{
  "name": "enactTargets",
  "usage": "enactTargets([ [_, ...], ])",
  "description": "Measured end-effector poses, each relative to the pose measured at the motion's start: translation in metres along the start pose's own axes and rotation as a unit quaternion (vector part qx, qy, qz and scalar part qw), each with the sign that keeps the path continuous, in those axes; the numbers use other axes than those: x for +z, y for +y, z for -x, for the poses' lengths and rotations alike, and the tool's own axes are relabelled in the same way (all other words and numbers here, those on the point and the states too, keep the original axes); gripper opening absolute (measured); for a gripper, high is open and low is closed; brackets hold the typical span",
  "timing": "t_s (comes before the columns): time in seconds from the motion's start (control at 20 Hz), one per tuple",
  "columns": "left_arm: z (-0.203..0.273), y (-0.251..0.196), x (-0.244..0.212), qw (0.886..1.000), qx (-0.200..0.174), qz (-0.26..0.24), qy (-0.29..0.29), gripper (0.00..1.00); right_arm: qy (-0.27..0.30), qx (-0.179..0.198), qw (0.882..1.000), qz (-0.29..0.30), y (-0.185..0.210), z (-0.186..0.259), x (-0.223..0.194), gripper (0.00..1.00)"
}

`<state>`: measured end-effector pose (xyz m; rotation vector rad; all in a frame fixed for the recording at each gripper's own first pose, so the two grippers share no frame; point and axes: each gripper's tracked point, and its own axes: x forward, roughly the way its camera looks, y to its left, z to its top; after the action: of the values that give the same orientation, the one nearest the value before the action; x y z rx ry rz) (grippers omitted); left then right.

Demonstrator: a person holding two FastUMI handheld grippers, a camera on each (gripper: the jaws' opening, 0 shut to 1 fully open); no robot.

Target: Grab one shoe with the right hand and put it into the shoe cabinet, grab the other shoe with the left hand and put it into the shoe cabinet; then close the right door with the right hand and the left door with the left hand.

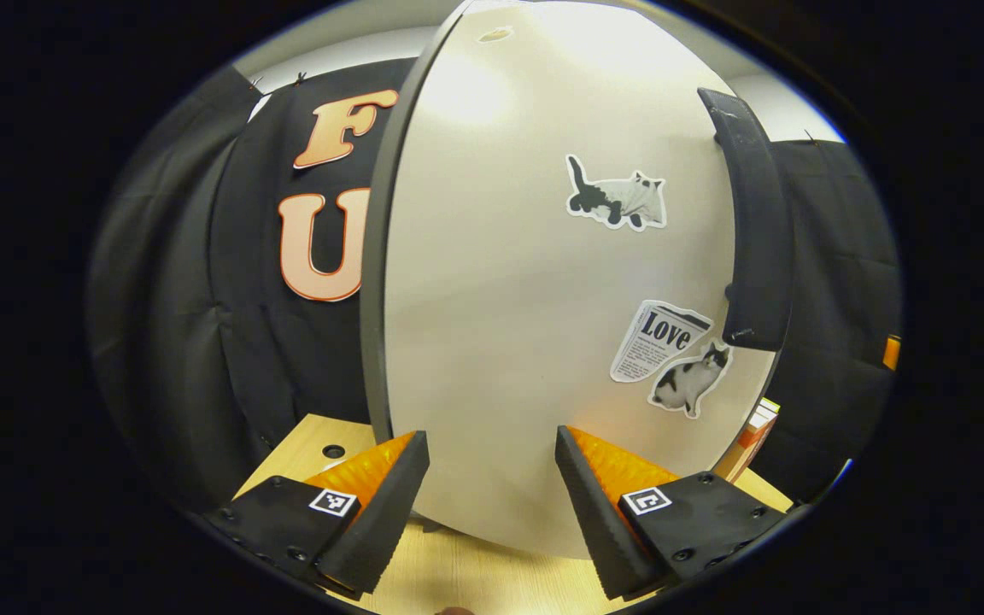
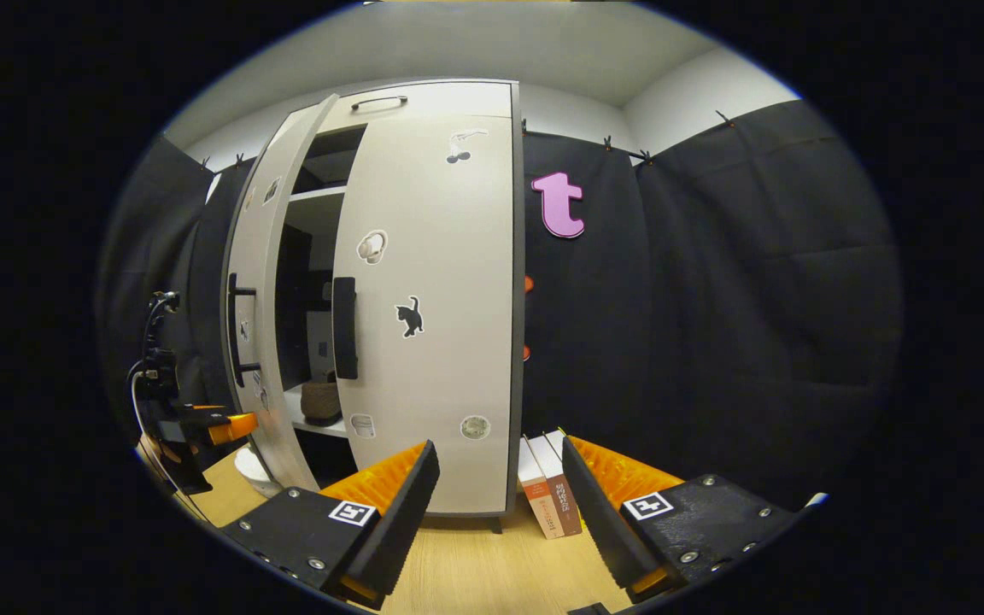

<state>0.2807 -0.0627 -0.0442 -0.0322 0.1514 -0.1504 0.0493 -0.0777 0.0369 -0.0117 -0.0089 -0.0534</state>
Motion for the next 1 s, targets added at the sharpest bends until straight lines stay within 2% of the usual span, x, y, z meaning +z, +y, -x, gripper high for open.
enactTargets([
  [0.1, -0.003, 0.002, 0.003, 1.000, 0.011, -0.018, -0.010, 0.97, 0.003, -0.005, 1.000, 0.000, -0.009, 0.000, -0.003, 0.89],
  [0.25, -0.001, 0.002, 0.003, 1.000, 0.020, -0.015, -0.006, 0.94, 0.011, -0.006, 1.000, -0.003, -0.016, -0.009, -0.009, 0.89],
  [0.5, -0.003, -0.001, 0.006, 0.999, 0.027, -0.030, -0.009, 0.97, 0.018, 0.004, 1.000, -0.009, -0.020, -0.026, -0.014, 0.89],
  [0.8, 0.000, -0.004, 0.007, 0.998, 0.040, -0.037, -0.002, 0.97, 0.015, 0.023, 0.999, -0.018, -0.015, -0.043, -0.008, 0.89],
  [1.0, 0.013, -0.012, 0.027, 0.999, 0.032, -0.031, -0.013, 0.97, 0.006, 0.035, 0.999, -0.009, -0.009, -0.052, 0.009, 0.90],
])
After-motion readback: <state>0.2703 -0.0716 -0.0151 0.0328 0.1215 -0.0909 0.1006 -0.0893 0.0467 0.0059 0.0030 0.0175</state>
